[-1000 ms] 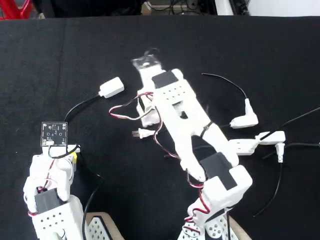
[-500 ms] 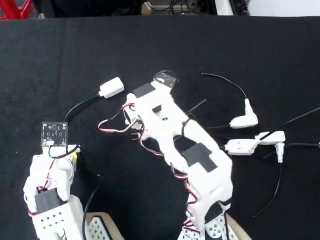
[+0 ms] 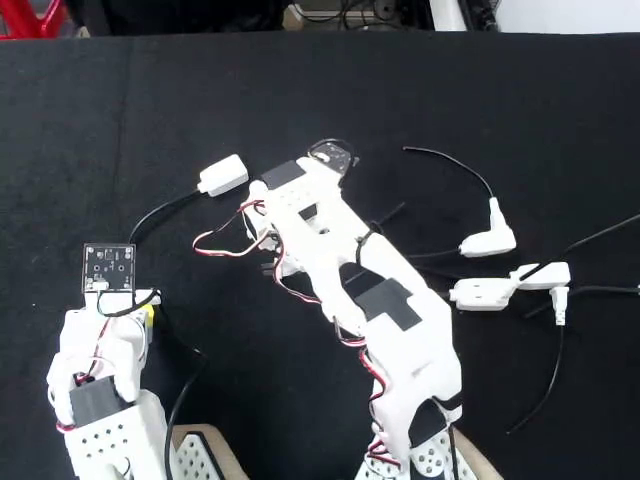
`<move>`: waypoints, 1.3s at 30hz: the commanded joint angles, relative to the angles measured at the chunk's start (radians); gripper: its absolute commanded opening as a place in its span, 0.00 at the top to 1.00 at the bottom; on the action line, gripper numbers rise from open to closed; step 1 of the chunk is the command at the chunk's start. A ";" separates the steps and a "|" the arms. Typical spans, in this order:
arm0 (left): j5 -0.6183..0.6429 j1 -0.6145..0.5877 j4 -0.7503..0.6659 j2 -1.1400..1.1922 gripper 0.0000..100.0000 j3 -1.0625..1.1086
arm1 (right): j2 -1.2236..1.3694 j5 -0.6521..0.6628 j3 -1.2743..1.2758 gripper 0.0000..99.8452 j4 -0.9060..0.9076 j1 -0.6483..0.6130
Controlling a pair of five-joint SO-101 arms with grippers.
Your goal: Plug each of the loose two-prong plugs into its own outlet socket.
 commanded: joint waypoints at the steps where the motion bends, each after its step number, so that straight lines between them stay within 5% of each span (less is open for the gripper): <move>1: -0.011 0.004 -0.012 -0.003 0.81 0.019 | 0.035 -0.006 0.004 0.86 -0.003 -0.008; 5: -0.011 0.004 -0.012 -0.003 0.81 0.019 | 0.035 0.006 0.004 0.98 -0.003 -0.006; 14: -0.011 0.004 -0.012 -0.003 0.81 0.019 | 0.035 0.183 -0.073 0.99 0.140 -0.006; 23: -0.011 0.004 -0.012 -0.003 0.81 0.019 | 0.039 0.701 -0.196 0.99 0.428 -0.003; 30: -0.011 0.004 -0.012 -0.003 0.81 0.019 | 0.036 1.281 -0.197 0.99 0.313 0.098; 39: -0.011 0.004 -0.012 -0.003 0.81 0.019 | 0.036 1.336 -0.206 0.98 0.361 0.120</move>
